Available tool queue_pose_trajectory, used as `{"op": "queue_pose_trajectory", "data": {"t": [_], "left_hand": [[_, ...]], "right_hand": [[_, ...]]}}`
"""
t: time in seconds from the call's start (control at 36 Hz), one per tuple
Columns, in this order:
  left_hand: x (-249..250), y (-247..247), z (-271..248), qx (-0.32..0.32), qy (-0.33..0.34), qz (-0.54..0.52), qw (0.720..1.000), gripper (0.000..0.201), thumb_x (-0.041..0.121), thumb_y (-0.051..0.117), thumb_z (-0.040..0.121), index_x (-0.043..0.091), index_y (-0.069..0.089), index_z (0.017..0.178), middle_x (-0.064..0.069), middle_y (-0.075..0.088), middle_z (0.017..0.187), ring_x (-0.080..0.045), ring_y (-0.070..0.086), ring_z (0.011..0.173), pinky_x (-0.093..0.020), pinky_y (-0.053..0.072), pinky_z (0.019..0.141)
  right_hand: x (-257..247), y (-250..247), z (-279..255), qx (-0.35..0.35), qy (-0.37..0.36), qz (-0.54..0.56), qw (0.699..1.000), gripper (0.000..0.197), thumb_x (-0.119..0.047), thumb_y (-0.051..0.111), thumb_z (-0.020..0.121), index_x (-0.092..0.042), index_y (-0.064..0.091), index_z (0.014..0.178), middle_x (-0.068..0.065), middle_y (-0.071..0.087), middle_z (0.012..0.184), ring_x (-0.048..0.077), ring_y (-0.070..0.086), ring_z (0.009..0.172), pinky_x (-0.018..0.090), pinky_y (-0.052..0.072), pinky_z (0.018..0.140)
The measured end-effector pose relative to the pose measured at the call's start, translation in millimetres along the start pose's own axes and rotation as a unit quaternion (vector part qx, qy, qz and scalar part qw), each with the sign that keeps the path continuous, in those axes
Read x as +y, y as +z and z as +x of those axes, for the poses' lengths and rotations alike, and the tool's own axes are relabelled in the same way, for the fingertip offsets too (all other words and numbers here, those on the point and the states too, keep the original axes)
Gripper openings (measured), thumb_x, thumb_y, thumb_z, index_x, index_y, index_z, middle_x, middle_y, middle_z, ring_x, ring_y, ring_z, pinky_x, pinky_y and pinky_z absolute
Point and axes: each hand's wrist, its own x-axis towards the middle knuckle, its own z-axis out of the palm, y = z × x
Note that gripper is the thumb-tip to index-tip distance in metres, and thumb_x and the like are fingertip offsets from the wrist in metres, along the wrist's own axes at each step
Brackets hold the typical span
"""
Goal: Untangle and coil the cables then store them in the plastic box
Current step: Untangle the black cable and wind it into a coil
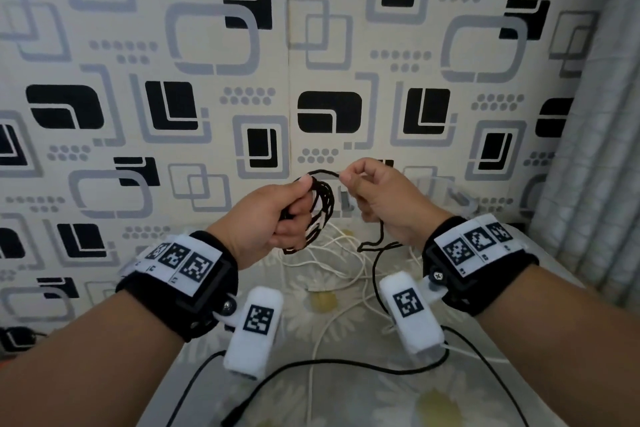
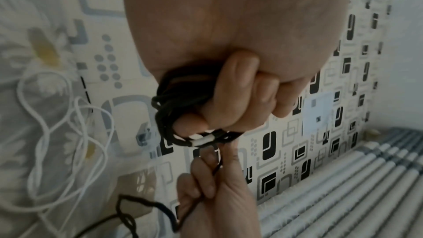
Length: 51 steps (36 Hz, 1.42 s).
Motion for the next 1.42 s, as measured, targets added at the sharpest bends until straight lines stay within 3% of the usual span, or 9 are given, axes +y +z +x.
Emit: {"op": "queue_pose_trajectory", "data": {"t": [0.22,0.36,0.44,0.61,0.69,0.81,1.17,1.31,1.42], "left_hand": [[5.5,9.0,3.6,-0.015,0.016,-0.152,0.988,0.045,0.046,0.038,0.09,0.021,0.039,0.053,0.008,0.025,0.039,-0.006,0.02,0.03,-0.023,0.04,0.05],[1.4,5.3,6.5,-0.002,0.023,-0.206,0.978,0.046,0.046,0.039,0.093,0.02,0.041,0.056,0.009,0.027,0.039,-0.005,0.023,0.029,-0.027,0.024,0.057],[3.6,2.2,7.9,0.026,0.038,-0.245,0.969,0.043,0.046,0.041,0.092,0.02,0.039,0.057,0.009,0.027,0.039,-0.006,0.023,0.029,-0.024,0.039,0.052],[5.8,-7.7,8.6,0.064,0.058,-0.321,0.943,0.05,0.044,0.034,0.1,0.021,0.041,0.057,0.009,0.028,0.039,-0.006,0.025,0.029,-0.024,0.04,0.053],[8.5,-8.7,7.9,0.067,0.064,-0.351,0.932,0.048,0.045,0.035,0.099,0.021,0.038,0.058,0.009,0.027,0.04,-0.006,0.024,0.029,-0.022,0.041,0.051],[12.7,-7.6,8.0,0.07,0.081,-0.355,0.929,0.044,0.045,0.037,0.098,0.022,0.035,0.061,0.009,0.026,0.041,-0.006,0.023,0.03,-0.022,0.043,0.05],[15.3,-26.2,8.8,0.172,0.142,-0.378,0.898,0.045,0.049,0.034,0.1,0.023,0.033,0.063,0.009,0.026,0.044,-0.008,0.022,0.034,-0.022,0.037,0.059],[8.1,-28.9,13.6,0.216,0.157,-0.369,0.89,0.045,0.049,0.035,0.101,0.022,0.036,0.065,0.009,0.027,0.048,-0.008,0.023,0.037,-0.023,0.036,0.064],[1.5,-27.3,15.7,0.211,0.165,-0.327,0.906,0.04,0.044,0.039,0.101,0.019,0.041,0.07,0.006,0.033,0.057,-0.011,0.031,0.046,-0.025,0.033,0.07]], "right_hand": [[14.0,23.0,-8.3,-0.047,0.048,0.12,0.991,0.027,-0.034,0.037,0.103,-0.025,0.049,0.08,-0.001,0.038,0.059,0.01,0.024,0.046,0.022,0.016,0.046],[24.7,36.6,-15.1,-0.079,0.14,0.223,0.962,0.045,-0.058,0.038,0.096,-0.018,0.053,0.083,0.0,0.042,0.056,0.01,0.022,0.041,0.022,0.022,0.046],[32.5,40.4,-16.2,-0.095,0.139,0.244,0.955,0.049,-0.062,0.032,0.094,-0.017,0.051,0.101,0.002,0.046,0.057,0.012,0.027,0.04,0.023,0.034,0.047],[37.9,43.1,-17.9,-0.11,0.067,0.107,0.986,0.005,-0.023,0.057,0.095,-0.019,0.06,0.093,-0.003,0.066,0.083,0.01,0.055,0.077,0.023,0.041,0.075],[43.0,43.8,-19.2,-0.132,0.054,0.088,0.986,0.011,-0.01,0.065,0.089,-0.019,0.06,0.092,-0.004,0.061,0.092,0.007,0.056,0.086,0.019,0.046,0.084],[49.7,47.1,-24.1,-0.166,0.05,0.027,0.985,0.019,-0.012,0.07,0.086,-0.021,0.056,0.095,0.0,0.063,0.104,0.015,0.058,0.105,0.038,0.04,0.105],[54.5,43.6,-26.1,-0.104,0.037,-0.076,0.991,0.029,-0.011,0.058,0.092,-0.035,0.06,0.076,0.004,0.067,0.081,0.019,0.056,0.074,0.036,0.043,0.077],[45.0,39.1,-27.7,-0.117,0.013,-0.093,0.989,0.016,-0.011,0.06,0.093,-0.023,0.068,0.087,0.003,0.067,0.071,0.019,0.055,0.066,0.026,0.038,0.061],[36.7,43.4,-32.0,-0.14,-0.016,-0.114,0.983,0.018,-0.007,0.059,0.093,-0.018,0.071,0.088,0.001,0.069,0.092,0.012,0.063,0.061,0.03,0.046,0.065]]}}
